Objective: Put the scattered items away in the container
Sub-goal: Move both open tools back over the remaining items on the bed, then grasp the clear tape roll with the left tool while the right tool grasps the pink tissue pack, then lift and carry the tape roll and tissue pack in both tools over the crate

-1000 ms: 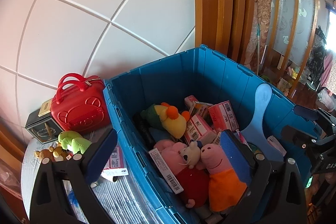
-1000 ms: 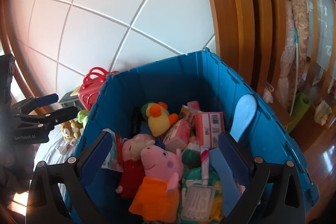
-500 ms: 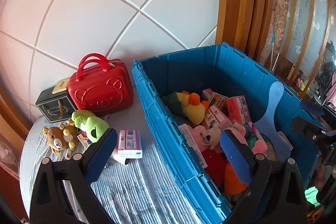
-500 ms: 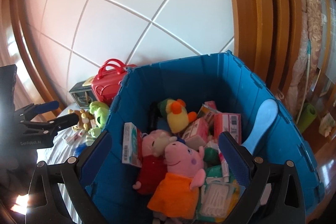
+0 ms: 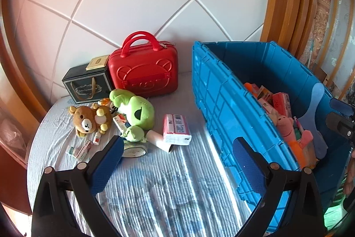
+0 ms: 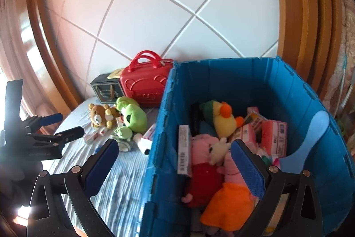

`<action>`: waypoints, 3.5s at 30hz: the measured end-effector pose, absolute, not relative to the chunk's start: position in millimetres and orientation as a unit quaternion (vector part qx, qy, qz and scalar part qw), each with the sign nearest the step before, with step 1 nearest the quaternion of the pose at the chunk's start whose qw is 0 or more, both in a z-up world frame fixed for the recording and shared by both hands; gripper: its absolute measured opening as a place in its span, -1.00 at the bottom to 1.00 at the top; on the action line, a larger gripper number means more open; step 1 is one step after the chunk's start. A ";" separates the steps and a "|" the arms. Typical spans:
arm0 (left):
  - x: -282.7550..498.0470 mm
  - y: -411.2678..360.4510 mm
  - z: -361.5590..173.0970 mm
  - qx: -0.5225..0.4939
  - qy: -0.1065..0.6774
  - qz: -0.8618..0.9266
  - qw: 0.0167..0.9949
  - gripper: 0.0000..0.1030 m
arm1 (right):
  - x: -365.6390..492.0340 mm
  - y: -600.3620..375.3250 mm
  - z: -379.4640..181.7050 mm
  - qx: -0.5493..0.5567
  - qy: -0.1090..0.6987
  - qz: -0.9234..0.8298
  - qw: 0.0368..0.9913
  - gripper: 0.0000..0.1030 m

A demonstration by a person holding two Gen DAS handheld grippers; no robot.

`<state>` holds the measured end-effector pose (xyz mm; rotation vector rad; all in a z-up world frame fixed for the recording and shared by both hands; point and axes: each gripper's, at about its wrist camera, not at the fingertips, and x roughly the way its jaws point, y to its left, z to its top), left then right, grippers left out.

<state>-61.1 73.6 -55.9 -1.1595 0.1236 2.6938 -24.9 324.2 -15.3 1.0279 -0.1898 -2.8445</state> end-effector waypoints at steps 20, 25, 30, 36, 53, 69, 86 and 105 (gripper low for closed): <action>-115.3 -68.7 -161.5 -0.450 0.032 0.890 0.070 0.94 | -120.6 161.0 -115.1 0.415 -0.021 -0.907 0.072 0.99; -152.9 -76.6 -210.6 -0.458 0.041 0.884 0.085 0.94 | -159.0 150.8 -176.8 0.453 -0.034 -0.890 0.038 0.99; -195.3 -73.9 -269.7 -0.466 0.076 0.875 0.104 0.94 | -201.8 152.0 -238.7 0.482 -0.043 -0.875 -0.002 0.99; -231.1 -67.9 -337.3 -0.478 0.158 0.852 0.144 0.94 | -237.4 157.6 -295.1 0.506 -0.045 -0.861 -0.031 0.99; -253.3 -43.3 -375.8 -0.488 0.152 0.836 0.201 -0.21 | -289.3 168.6 -336.8 0.519 -0.067 -0.850 -0.061 0.99; -194.4 -59.1 -360.3 -0.471 0.109 0.855 0.189 -0.44 | -322.2 186.0 -374.0 0.526 -0.045 -0.843 -0.103 0.99; -172.5 -86.4 -352.2 -0.479 0.069 0.859 0.167 -0.45 | -285.3 170.5 -362.1 0.540 -0.050 -0.836 -0.076 0.61; -105.6 -109.3 -266.7 -0.446 0.056 0.883 0.133 -0.45 | -175.7 141.4 -256.1 0.509 -0.055 -0.858 -0.044 0.61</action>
